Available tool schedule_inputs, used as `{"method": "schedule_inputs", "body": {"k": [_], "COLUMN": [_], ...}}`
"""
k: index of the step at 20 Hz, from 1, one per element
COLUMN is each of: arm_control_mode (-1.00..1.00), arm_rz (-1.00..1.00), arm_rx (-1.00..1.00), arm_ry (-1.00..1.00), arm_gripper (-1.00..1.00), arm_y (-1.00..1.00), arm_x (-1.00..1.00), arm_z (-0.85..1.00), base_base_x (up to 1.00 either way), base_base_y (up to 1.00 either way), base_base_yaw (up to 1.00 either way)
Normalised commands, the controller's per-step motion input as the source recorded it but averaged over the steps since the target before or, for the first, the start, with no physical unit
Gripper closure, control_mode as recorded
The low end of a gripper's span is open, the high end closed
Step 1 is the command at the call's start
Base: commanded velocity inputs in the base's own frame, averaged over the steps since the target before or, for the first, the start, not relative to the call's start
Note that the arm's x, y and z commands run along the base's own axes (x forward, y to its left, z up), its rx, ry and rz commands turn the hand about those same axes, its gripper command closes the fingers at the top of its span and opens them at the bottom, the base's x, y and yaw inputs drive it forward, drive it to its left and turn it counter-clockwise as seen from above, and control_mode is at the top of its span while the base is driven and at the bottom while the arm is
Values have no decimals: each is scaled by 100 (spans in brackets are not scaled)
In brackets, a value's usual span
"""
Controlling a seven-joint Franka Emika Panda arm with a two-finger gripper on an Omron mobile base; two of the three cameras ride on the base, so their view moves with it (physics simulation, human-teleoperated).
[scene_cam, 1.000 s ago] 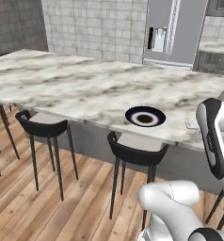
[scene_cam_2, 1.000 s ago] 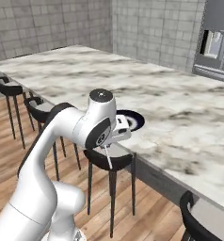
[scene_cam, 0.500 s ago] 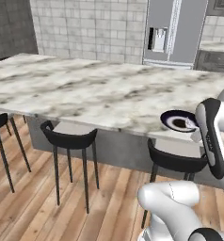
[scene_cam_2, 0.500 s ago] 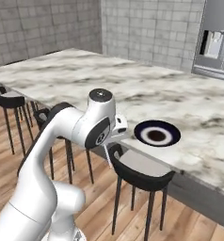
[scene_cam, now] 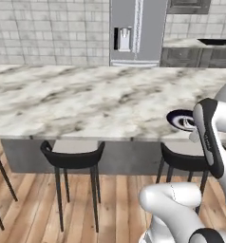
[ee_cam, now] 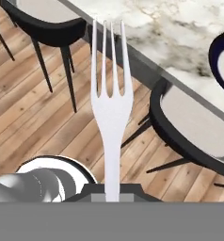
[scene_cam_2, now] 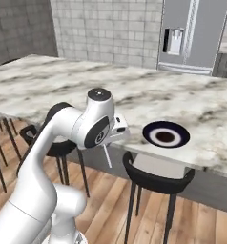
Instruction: Take the fork and place it on the left side of the plate. Then take the spoon and place it on the right side of the plate. Make sure they're directly next to the plate.
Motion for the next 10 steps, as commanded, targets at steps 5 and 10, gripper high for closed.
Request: {"method": "schedule_inputs", "body": {"k": [5,10], "arm_control_mode": [100,100], "arm_rz": [0,0], "arm_rx": [0,0], "arm_ry": [0,0], "arm_gripper": [100,100], "arm_y": [0,0], "arm_x": [0,0], "arm_z": [0,0], "base_base_x": [40,53], "base_base_y": [57,71], "base_base_yaw": [-51,-46]}}
